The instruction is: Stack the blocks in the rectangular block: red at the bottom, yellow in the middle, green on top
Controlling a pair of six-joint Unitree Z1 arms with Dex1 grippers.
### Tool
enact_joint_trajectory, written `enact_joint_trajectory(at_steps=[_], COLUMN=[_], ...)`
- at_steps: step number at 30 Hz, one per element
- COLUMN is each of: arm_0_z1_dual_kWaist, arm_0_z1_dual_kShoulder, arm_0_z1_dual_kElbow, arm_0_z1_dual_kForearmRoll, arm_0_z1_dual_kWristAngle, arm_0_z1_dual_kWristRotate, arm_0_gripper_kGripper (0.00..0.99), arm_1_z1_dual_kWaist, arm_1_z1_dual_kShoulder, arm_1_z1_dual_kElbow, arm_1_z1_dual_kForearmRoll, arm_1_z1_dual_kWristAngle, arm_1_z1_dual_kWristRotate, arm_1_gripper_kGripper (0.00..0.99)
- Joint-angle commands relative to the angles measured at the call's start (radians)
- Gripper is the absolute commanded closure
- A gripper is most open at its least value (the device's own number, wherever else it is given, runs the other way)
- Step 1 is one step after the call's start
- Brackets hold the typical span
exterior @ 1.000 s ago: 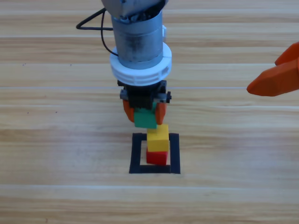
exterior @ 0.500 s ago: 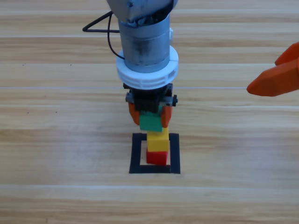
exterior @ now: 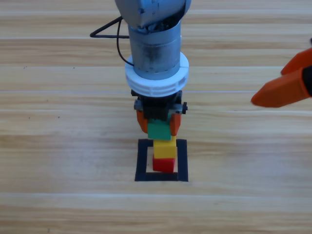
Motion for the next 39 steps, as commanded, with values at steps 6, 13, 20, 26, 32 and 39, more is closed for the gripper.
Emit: enact_joint_trajectory(at_steps=[6,13,20,26,32,39], arm_0_z1_dual_kWaist=[-0.026,-0.032,-0.034,-0.034,-0.034,-0.034], arm_0_z1_dual_kShoulder=[0.055,0.060,0.069,0.083,0.089,0.083], arm_0_z1_dual_kElbow=[-0.005,-0.010,-0.009,-0.013,-0.016,-0.028], arm_0_z1_dual_kForearmRoll=[0.004,0.004,0.004,0.003,0.004,0.003], arm_0_z1_dual_kWristAngle=[-0.010,-0.010,-0.008,-0.007,-0.005,-0.004], arm_0_z1_dual_kWristRotate=[-0.011,-0.016,-0.019,-0.019,-0.021,-0.016], arm_0_gripper_kGripper=[0.990,0.990,0.990,0.990,0.990,0.333], arm_1_z1_dual_kWaist=[-0.027,-0.027,-0.027,-0.027,-0.027,-0.027], arm_1_z1_dual_kShoulder=[0.119,0.113,0.110,0.110,0.110,0.110], arm_1_z1_dual_kElbow=[0.025,0.025,0.025,0.025,0.025,0.025], arm_1_z1_dual_kForearmRoll=[-0.010,-0.010,-0.009,-0.010,-0.010,-0.010], arm_1_z1_dual_kWristAngle=[0.042,0.045,0.045,0.045,0.045,0.045], arm_1_z1_dual_kWristRotate=[-0.016,-0.017,-0.017,-0.019,-0.019,-0.019], arm_1_gripper_kGripper=[0.011,0.011,0.011,0.011,0.011,0.011])
